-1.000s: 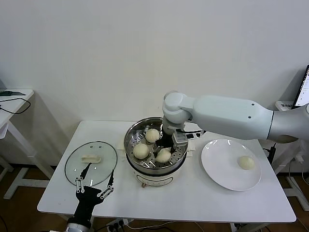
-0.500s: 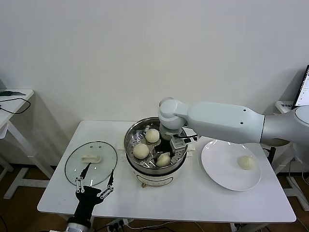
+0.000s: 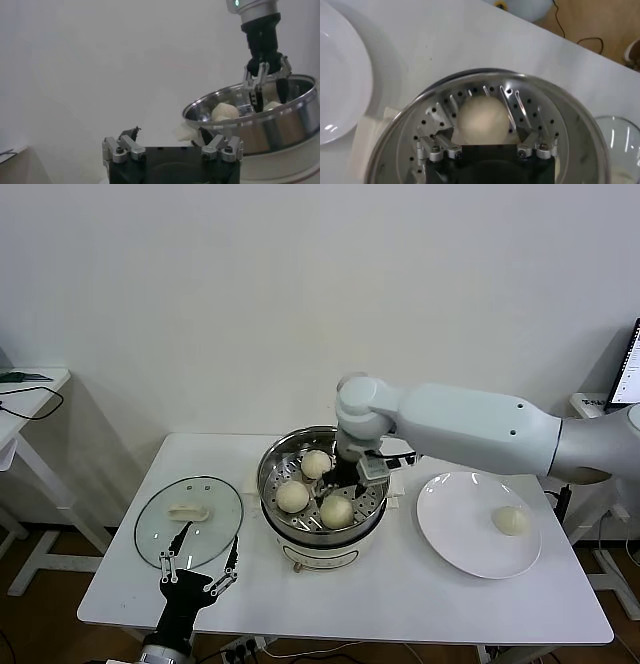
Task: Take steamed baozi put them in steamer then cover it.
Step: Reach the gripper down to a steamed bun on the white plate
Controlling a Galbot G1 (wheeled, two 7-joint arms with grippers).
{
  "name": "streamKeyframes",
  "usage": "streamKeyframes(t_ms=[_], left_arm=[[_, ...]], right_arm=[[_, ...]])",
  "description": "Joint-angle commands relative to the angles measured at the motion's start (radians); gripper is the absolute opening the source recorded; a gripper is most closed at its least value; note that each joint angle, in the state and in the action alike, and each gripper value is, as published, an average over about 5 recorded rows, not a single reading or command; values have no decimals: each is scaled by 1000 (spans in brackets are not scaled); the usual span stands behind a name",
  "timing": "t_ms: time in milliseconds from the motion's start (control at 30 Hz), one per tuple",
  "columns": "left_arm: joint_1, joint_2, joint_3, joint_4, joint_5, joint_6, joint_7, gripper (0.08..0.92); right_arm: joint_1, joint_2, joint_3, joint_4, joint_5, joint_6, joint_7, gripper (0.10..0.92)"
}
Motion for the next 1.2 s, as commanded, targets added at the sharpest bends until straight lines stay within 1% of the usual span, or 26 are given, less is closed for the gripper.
streamKeyframes(t_ms=[33,133,233,300,333,467,667,867,1200], left_arm=[[-2,2,0,3,0,1,0,823],[-5,3,2,5,0,1,0,823],[-7,4,6,6,1,2,0,823],[-7,5,9,6,1,2,0,823],[-7,6,10,7,2,2,0,823],[-7,8,14,6,3,3,1,823],[-6,8,13,1,3,6,1,823],[-2,5,14,7,5,6,1,823],[3,1,6,10,5,4,1,823]], right_arm=[[27,-130,149,-48,124,-92,-50,823],[62,-231,131,-73,286,-309,-71,823],[74,-341,92,-139,471,-584,-78,823],[60,-394,81,-206,538,-707,-88,823],[48,-414,78,-242,552,-734,-95,823],[-18,-464,63,-372,556,-766,-105,823],[-194,-502,140,-512,453,-750,-119,823],[-367,-487,234,-576,345,-719,-117,823],[-463,-405,273,-650,333,-717,-79,823]])
